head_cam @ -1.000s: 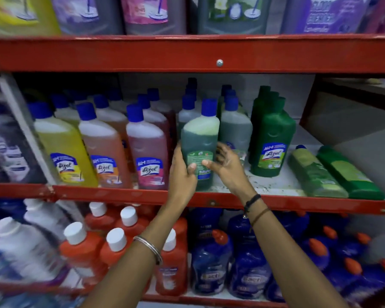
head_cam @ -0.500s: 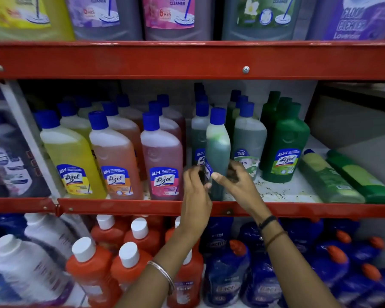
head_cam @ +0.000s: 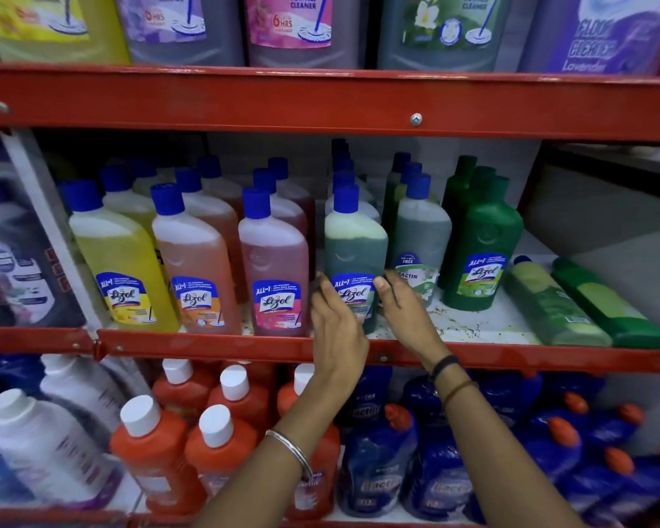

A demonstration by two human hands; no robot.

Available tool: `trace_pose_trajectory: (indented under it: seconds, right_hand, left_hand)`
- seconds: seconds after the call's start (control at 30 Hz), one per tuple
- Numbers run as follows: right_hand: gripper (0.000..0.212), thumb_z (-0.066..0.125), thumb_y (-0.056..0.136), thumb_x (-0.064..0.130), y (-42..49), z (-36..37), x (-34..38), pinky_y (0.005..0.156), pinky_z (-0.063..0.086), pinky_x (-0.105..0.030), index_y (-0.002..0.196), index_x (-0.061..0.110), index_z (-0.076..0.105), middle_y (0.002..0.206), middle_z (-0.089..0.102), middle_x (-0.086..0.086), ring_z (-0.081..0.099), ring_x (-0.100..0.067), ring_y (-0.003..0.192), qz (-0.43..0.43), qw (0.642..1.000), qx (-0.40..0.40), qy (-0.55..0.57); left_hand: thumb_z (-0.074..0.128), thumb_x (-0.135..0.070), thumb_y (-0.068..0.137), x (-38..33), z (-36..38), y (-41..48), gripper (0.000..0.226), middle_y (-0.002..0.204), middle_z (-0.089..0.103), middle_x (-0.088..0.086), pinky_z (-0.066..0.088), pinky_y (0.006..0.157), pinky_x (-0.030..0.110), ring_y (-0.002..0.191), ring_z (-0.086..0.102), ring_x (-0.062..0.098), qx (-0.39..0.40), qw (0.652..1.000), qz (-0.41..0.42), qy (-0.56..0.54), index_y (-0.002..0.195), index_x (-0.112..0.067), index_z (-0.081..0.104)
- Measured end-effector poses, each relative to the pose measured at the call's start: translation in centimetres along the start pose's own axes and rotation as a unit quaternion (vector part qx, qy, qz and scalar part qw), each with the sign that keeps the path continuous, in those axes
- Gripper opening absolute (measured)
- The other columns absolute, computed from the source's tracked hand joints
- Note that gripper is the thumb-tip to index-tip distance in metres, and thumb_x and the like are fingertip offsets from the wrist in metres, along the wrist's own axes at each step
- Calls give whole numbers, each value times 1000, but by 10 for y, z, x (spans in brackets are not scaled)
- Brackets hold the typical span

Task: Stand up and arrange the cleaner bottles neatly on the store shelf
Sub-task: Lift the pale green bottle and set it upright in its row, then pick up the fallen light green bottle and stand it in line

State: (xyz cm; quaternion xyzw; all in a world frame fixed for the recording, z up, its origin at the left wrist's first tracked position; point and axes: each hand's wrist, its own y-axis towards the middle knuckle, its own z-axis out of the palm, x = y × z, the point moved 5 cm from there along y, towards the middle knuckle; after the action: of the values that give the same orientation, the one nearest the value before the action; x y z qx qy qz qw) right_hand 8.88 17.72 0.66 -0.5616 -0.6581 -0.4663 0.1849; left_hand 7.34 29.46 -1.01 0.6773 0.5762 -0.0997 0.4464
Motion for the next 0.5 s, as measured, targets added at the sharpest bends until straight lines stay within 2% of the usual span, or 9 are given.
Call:
trace_pose_trajectory:
  seconds: [0.07, 0.17, 0.2, 0.27, 0.3, 0.37, 0.43, 0.5]
  right_hand:
    - [25, 34, 100, 34, -1, -1, 3, 77, 51, -34, 95, 15, 51, 101, 65, -12, 62, -24, 94, 0, 1000, 0, 2]
    - [30, 39, 99, 31, -9, -7, 8, 78, 41, -23, 112, 10, 57, 104, 61, -2, 56, -13, 96, -15, 1000, 10, -1]
    - [34, 42, 98, 31, -12, -14, 5, 81, 40, -17, 119, 8, 57, 108, 59, 0, 54, -10, 99, -17, 1000, 6, 1]
    - [34, 47, 96, 30, -21, -39, -1, 79, 42, -7, 121, 9, 57, 113, 62, 0, 57, -9, 102, -28, 999, -24, 17]
    - [31, 50, 96, 29, -25, -56, -5, 79, 45, -8, 118, 9, 59, 113, 65, -2, 60, -11, 101, -33, 998, -46, 22]
    - [27, 54, 94, 27, -33, -100, -22, 83, 51, -23, 112, 9, 61, 109, 68, -7, 64, -17, 98, -30, 993, -112, -14]
    - [26, 56, 92, 24, -42, -146, -41, 87, 49, -38, 108, 6, 62, 107, 67, -13, 62, -27, 100, -3, 976, -182, -121]
    - [31, 55, 90, 25, -49, -185, -61, 89, 44, -44, 110, 1, 60, 111, 63, -21, 56, -38, 105, 78, 937, -209, -269]
  left_hand:
    - [57, 0, 79, 0, 2, -2, 86, 135, 33, 26, 37, 105, 42, 123, 38, 39, -8, 1000, -7, -5, 143, 2, 0]
    - [57, -2, 77, -8, 2, -10, 83, 142, 25, 28, 28, 110, 41, 130, 30, 41, -47, 999, -5, -11, 142, 4, 5]
    - [58, -4, 77, -17, 0, -16, 81, 144, 22, 28, 25, 112, 40, 133, 25, 40, -70, 997, 17, -17, 142, 3, 9]
    - [57, -10, 79, -44, 1, -27, 71, 146, 21, 25, 20, 113, 38, 136, 19, 32, -109, 989, 92, -45, 139, -1, 20]
    - [56, -12, 81, -59, 2, -31, 65, 145, 23, 23, 19, 114, 36, 136, 20, 29, -113, 983, 131, -66, 137, -3, 24]
    - [53, -12, 82, -93, 15, -36, 54, 139, 32, 19, 22, 113, 30, 132, 27, 23, -86, 971, 191, -117, 132, -5, 32]
    - [50, -11, 84, -123, 38, -37, 45, 131, 41, 15, 27, 109, 24, 124, 35, 19, -13, 964, 214, -159, 127, -6, 37]
    - [49, -12, 86, -145, 72, -34, 41, 128, 43, 13, 33, 104, 29, 121, 38, 20, 90, 963, 191, -169, 125, -6, 39]
